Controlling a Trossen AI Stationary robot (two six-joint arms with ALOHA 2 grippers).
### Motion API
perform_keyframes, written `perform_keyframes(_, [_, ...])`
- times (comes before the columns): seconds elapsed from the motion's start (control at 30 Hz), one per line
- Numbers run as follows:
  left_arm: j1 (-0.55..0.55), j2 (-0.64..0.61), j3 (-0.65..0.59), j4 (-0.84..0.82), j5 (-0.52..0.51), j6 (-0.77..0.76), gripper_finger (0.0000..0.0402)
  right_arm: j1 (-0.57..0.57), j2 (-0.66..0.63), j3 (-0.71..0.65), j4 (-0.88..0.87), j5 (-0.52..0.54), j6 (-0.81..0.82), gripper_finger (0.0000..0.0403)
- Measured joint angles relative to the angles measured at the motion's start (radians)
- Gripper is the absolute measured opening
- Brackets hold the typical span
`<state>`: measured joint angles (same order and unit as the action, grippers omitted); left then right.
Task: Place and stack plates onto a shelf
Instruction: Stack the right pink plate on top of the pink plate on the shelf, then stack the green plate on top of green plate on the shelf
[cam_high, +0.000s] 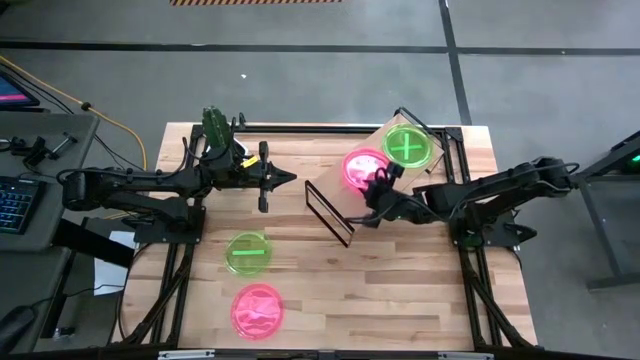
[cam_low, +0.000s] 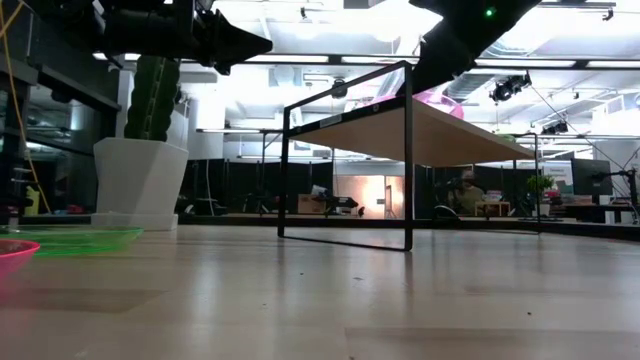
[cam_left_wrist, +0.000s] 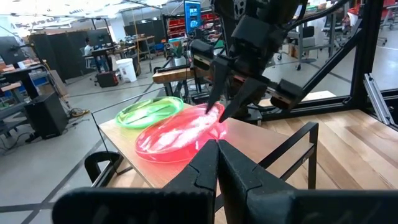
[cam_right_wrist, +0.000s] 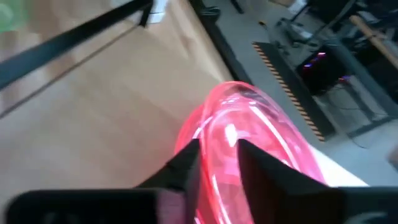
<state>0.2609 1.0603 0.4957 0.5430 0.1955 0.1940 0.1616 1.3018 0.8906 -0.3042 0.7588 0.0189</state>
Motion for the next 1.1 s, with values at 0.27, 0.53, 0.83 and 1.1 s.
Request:
perform_keyframes(0.27, [0.0,0.0,0.0,-0.002,0.003,0.0,0.0,0.0,-0.001,0.004,0.015,0.072,-0.007,0.023])
perform_keyframes(0.53, [0.0,0.0,0.0,-0.02,0.004,-0.001,0.0,0.0,-0.002,0.062,-0.006,0.061,-0.035,0.0261])
perform_keyframes(0.83, [-0.017,0.0,0.0,-0.031,0.059,-0.062,0.0,0.044,-0.004,0.064,-0.099,0.035,0.028,0.0261])
perform_keyframes(1.1, [-0.15,-0.043,0.005,-0.021,0.101,-0.027,0.0004,0.168,-0.098,0.064,-0.202,0.125,0.172,0.0261])
